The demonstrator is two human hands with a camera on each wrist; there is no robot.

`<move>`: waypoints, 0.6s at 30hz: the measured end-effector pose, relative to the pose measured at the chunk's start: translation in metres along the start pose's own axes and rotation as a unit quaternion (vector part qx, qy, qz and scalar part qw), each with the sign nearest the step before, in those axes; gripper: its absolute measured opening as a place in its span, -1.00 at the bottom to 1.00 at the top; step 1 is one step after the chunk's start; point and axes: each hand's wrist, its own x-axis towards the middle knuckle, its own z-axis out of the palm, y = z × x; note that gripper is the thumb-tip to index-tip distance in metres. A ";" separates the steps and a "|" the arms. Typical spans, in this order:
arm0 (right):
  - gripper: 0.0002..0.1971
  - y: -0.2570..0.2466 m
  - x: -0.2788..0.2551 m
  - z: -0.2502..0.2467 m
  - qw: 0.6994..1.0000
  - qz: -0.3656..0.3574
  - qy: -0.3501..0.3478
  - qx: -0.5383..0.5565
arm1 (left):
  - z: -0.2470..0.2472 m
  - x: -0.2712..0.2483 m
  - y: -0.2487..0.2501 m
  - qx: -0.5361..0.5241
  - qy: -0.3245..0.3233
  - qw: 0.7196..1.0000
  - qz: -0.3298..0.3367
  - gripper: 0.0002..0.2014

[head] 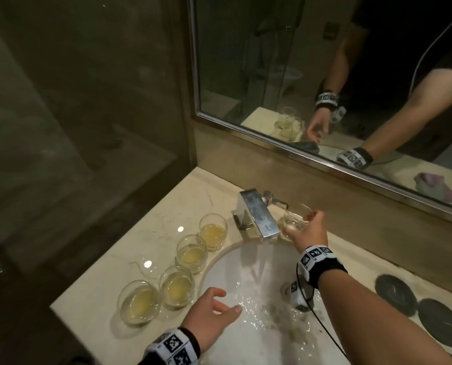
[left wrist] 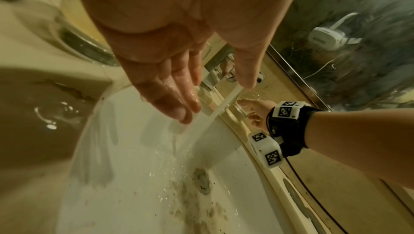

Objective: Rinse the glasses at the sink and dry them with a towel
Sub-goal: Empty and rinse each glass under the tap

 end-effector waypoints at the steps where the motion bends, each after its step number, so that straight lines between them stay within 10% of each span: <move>1: -0.16 0.001 0.002 0.003 1.000 0.000 -0.001 -0.003 | 0.000 -0.001 0.000 -0.003 -0.001 1.000 -0.001 -0.59; 15: -0.14 -0.006 -0.002 0.011 0.999 0.053 0.001 -0.004 | -0.013 -0.012 -0.013 -0.077 0.026 0.997 -0.011 -0.67; 18: -0.56 -0.004 -0.047 0.007 0.997 0.069 -0.034 -0.029 | -0.019 -0.016 -0.018 -0.084 0.016 0.996 -0.020 -0.62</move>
